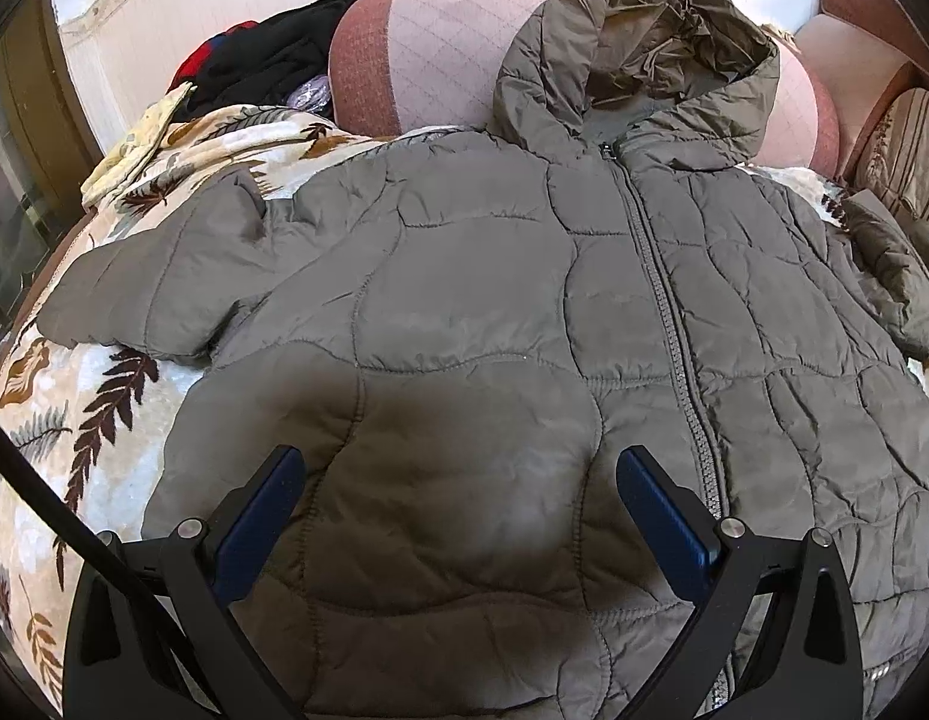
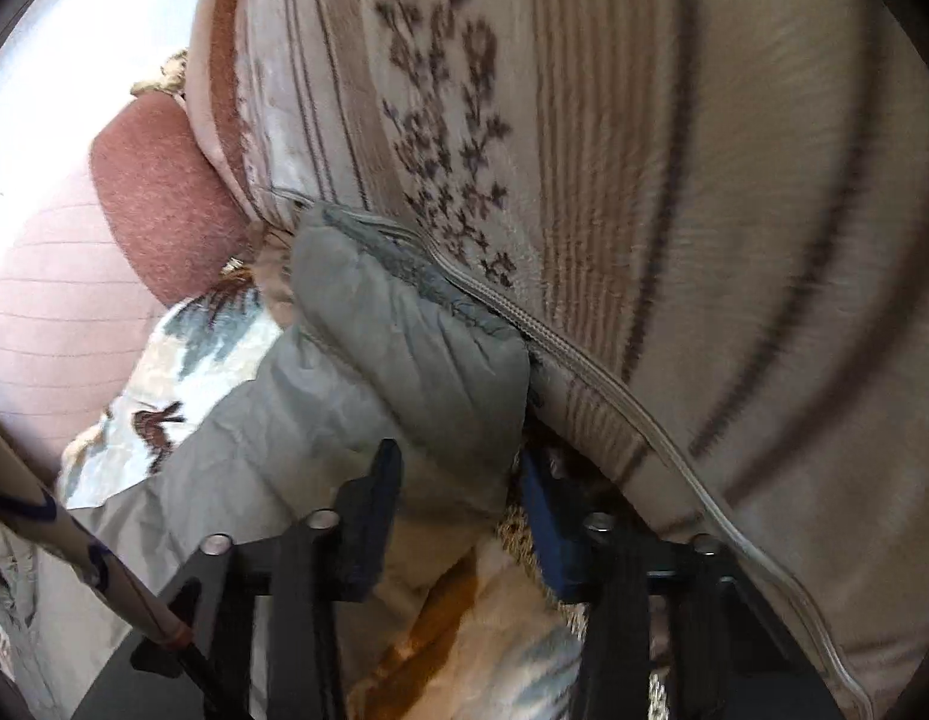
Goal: Fold large clothes
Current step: 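Grasp the jacket sleeve cuff with the right gripper, then carry the held sleeve across the jacket front with the right gripper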
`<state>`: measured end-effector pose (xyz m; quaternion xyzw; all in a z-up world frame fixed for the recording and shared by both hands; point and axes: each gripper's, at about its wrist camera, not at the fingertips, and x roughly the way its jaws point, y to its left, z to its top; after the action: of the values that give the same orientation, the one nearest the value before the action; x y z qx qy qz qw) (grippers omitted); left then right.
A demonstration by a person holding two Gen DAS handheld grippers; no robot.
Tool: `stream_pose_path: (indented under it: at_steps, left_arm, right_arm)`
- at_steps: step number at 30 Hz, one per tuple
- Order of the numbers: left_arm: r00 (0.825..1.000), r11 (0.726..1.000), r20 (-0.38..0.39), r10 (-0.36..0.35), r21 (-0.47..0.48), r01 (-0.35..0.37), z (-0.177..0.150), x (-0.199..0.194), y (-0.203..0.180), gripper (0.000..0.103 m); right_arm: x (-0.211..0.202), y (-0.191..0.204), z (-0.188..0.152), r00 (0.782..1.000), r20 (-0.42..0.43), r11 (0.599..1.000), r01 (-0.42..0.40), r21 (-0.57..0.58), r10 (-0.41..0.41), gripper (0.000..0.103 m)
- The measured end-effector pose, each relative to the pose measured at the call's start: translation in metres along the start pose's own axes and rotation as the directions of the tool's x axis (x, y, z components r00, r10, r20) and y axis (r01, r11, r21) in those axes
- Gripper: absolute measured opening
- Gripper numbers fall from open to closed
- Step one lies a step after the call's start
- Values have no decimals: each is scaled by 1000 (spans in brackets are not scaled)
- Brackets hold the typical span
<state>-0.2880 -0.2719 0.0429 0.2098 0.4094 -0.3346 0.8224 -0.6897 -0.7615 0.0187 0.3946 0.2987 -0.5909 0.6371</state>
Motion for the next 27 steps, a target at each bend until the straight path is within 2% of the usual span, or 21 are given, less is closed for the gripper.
stream_pose_path:
  at_steps: [2,5,10,19,23,27]
  left_arm:
    - [1000,1000,-2,1,5,-1,0,1,-1,103]
    - [1000,1000,-1,2,10,-2,0,1,-2,103]
    - [1000,1000,-3,9,8,-9,-1,2,-1,103]
    - [997,1000,-68,31,6,-31,-7,13,4,103]
    - [997,1000,-71,25,2,-25,-8,11,6,103]
    - [999,1000,-45,10,-22,-11,-6,1,12,103]
  right_arm:
    - [8,0,2,1000,4,1000,9,-16,-9,25]
    - [2,2,-1,999,39,999,9,-46,-7,14]
    - [-34,12,-8,992,129,995,27,-100,-14,12]
    - [-140,33,-11,964,230,986,-106,-125,133,12]
    - [-196,56,-20,937,262,966,-190,-174,231,12]
    - [-253,90,-36,896,286,928,-273,-253,341,12]
